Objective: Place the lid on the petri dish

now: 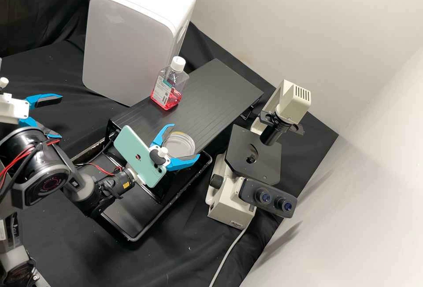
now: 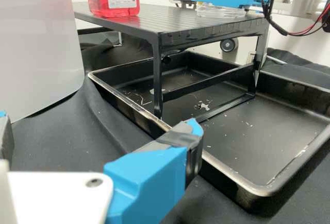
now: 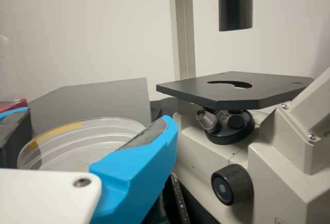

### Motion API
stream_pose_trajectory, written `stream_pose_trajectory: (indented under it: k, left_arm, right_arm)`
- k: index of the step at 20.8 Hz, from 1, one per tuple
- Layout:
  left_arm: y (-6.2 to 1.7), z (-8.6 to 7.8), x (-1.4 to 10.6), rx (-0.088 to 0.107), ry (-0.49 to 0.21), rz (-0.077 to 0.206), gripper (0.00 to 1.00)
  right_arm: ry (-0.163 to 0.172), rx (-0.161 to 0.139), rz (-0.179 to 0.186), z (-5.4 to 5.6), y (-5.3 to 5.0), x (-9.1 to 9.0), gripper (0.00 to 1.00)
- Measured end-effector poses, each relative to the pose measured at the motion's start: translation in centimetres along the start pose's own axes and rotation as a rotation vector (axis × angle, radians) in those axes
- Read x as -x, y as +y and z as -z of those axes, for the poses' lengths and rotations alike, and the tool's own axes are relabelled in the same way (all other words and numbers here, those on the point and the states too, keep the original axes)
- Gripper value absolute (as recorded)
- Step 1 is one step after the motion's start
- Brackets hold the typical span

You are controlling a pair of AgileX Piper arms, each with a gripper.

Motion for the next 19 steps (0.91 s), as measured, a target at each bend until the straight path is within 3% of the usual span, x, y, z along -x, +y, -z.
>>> stream_pose_trajectory:
  k: [7,12,18,19]
  left_arm:
    - [0.03,0.1,0.0,0.002,0.007,-0.002,1.0]
    - [0.08,0.3,0.0,0.004,0.015,-0.004,1.0]
    - [0.09,0.3,0.0,0.006,0.019,-0.005,1.0]
    - [0.09,0.3,0.0,0.006,0.019,-0.005,1.0]
  right_arm:
    - [0.002,-0.009,0.018,0.4,-1.0,0.6,0.0]
    - [0.007,0.028,0.031,0.6,-1.6,0.9,0.0]
    - [0.014,0.03,0.034,0.7,-1.9,1.2,0.0]
    - [0.014,0.03,0.034,0.7,-1.9,1.2,1.0]
